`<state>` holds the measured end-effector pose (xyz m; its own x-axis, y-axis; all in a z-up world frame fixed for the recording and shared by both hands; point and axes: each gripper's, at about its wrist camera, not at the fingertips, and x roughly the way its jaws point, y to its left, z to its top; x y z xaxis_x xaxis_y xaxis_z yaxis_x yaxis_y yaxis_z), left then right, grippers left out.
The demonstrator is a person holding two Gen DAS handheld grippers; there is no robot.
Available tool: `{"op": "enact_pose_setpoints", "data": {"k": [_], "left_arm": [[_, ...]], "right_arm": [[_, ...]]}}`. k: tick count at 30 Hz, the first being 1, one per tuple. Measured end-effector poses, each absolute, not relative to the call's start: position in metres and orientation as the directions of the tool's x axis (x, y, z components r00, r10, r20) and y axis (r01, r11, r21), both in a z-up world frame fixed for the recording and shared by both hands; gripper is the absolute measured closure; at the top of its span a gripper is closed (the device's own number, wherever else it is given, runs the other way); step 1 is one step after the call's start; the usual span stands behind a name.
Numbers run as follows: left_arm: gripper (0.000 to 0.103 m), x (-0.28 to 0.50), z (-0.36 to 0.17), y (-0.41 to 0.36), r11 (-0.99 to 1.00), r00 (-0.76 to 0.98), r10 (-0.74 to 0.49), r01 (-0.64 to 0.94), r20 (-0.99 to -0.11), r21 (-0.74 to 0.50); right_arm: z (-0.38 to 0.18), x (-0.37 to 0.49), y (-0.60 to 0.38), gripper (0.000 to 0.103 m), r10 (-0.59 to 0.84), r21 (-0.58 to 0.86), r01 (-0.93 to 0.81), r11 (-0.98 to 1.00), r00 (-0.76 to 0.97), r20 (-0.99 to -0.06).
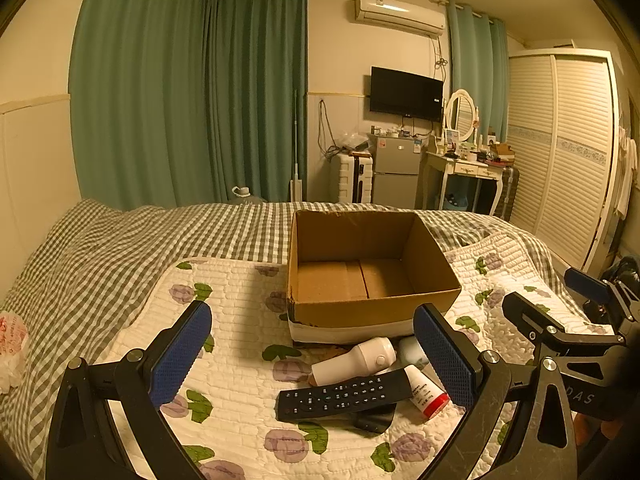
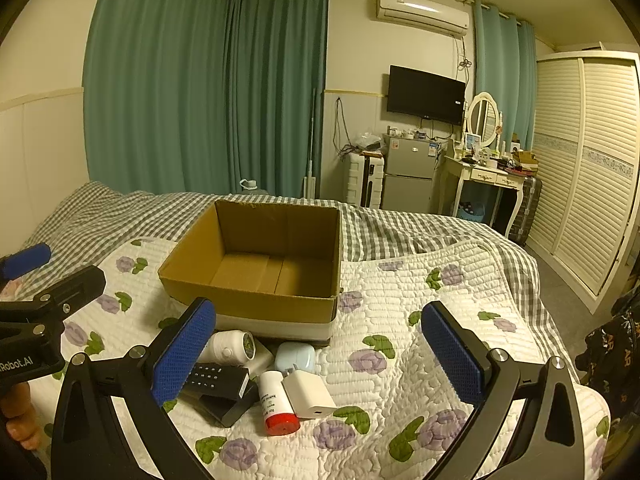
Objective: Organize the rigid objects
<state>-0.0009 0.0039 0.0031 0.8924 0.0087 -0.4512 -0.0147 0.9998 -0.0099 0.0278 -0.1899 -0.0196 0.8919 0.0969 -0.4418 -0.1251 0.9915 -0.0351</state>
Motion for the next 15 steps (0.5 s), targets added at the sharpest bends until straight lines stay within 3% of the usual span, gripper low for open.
{"op": "enact_pose_setpoints", "data": {"k": [15], "left_arm": [[0.0,-0.0009,0.0033,0.0039,1.0,0.894,0.013,-0.018,-0.447,-0.007]], "right_arm": [[-0.0224,0.0289,-0.187,0.0,0.102,-0.039,-0.134,0.99,0.887,-0.45]]}}
